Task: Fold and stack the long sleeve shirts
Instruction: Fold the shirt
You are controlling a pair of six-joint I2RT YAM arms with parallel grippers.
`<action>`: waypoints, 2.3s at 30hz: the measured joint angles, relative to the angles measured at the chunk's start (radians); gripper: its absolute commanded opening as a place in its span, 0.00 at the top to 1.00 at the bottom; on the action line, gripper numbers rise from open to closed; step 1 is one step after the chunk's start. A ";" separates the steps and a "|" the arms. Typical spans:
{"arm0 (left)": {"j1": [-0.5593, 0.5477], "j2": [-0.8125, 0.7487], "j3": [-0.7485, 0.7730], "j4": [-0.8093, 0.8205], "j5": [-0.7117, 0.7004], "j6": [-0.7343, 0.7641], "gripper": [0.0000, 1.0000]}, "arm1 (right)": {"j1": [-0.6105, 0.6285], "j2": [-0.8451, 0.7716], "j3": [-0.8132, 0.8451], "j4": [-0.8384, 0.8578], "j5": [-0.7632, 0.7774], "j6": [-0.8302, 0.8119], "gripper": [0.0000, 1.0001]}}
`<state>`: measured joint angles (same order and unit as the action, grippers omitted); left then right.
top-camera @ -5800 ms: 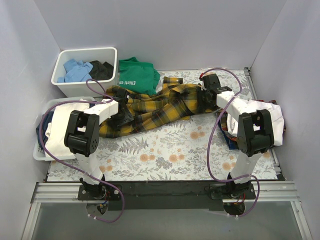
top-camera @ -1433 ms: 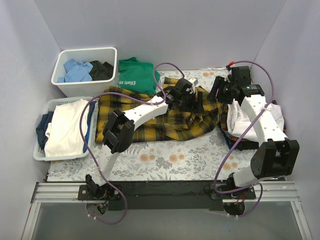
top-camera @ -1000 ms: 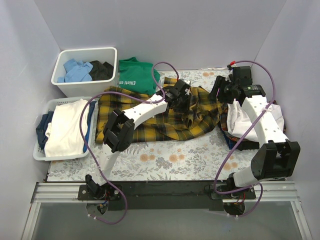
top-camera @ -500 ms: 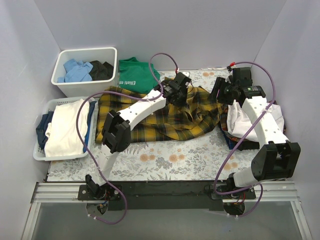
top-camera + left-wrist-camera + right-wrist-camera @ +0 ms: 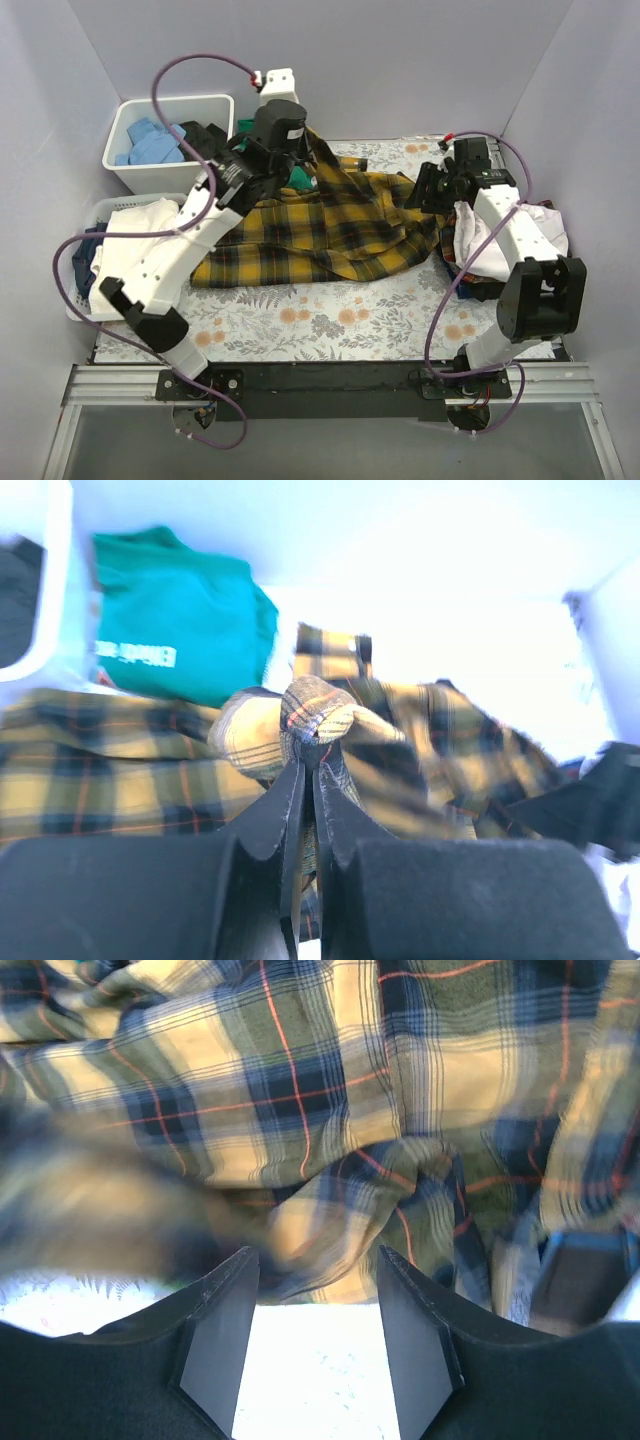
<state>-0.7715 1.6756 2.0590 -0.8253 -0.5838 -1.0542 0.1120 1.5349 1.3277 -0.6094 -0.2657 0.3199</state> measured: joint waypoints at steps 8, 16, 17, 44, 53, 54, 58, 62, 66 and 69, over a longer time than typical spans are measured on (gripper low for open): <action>0.000 -0.261 -0.246 0.008 -0.075 -0.059 1.00 | 0.041 0.194 0.108 0.001 -0.027 -0.012 0.43; 0.000 -0.522 -0.628 -0.033 0.007 -0.182 1.00 | 0.104 0.188 0.069 -0.022 -0.035 -0.018 0.46; 0.000 -0.544 -0.660 -0.039 0.017 -0.196 1.00 | 0.104 0.182 0.049 -0.025 -0.033 -0.019 0.46; 0.000 -0.603 -0.723 -0.034 -0.005 -0.252 1.00 | 0.103 0.307 0.052 -0.078 0.024 0.047 0.74; 0.000 -0.531 -0.662 -0.009 -0.043 -0.223 1.00 | 0.103 0.305 0.054 -0.083 0.037 0.069 0.99; 0.000 -0.514 -0.645 0.005 -0.055 -0.211 1.00 | 0.103 0.305 0.061 -0.087 0.042 0.071 0.99; 0.000 -0.435 -0.550 0.075 -0.106 -0.150 1.00 | 0.094 0.305 0.133 -0.098 0.059 0.083 0.99; 0.000 -0.385 -0.493 0.146 -0.138 -0.097 1.00 | 0.071 0.304 0.200 -0.062 0.066 0.107 0.99; 0.000 -0.364 -0.485 0.204 -0.147 -0.053 1.00 | 0.051 0.304 0.202 -0.019 0.066 0.137 0.99; 0.000 -0.349 -0.485 0.245 -0.153 -0.019 1.00 | 0.042 0.304 0.202 -0.002 0.060 0.153 0.99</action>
<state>-0.7715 1.3270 1.5742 -0.5800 -0.7364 -1.0729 0.1535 1.8393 1.5295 -0.6113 -0.2054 0.4725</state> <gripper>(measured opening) 0.028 0.028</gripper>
